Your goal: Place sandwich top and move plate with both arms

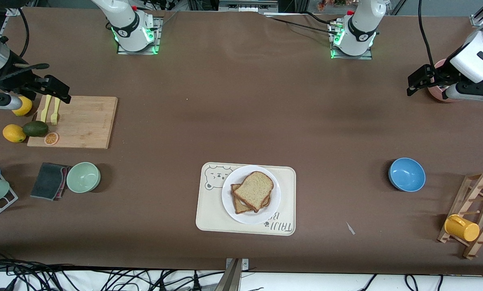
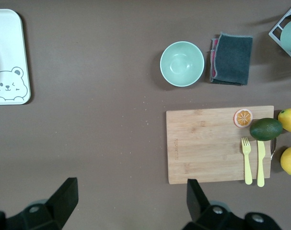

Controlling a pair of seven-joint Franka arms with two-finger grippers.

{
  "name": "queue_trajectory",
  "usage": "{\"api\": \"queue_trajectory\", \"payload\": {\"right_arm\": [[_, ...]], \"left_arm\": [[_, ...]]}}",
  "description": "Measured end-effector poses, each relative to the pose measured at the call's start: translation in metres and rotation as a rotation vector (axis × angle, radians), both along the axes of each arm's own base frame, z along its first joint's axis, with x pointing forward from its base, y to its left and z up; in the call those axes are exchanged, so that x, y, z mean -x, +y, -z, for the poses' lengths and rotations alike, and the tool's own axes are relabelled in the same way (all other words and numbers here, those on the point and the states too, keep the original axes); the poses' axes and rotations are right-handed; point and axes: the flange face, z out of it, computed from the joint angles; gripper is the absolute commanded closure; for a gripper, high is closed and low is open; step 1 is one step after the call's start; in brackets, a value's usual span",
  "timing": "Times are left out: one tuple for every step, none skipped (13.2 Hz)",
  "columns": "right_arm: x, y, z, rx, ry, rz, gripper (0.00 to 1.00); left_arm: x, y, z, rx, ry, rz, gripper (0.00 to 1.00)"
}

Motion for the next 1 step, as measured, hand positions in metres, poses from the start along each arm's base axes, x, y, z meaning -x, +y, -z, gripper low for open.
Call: {"api": "queue_trajectory", "payload": {"right_arm": [[0.0, 0.0, 0.0, 0.0, 0.0, 0.0, 0.0]], "left_arm": [[0.0002, 0.0002, 0.0002, 0.0, 0.002, 0.0, 0.0]]}}
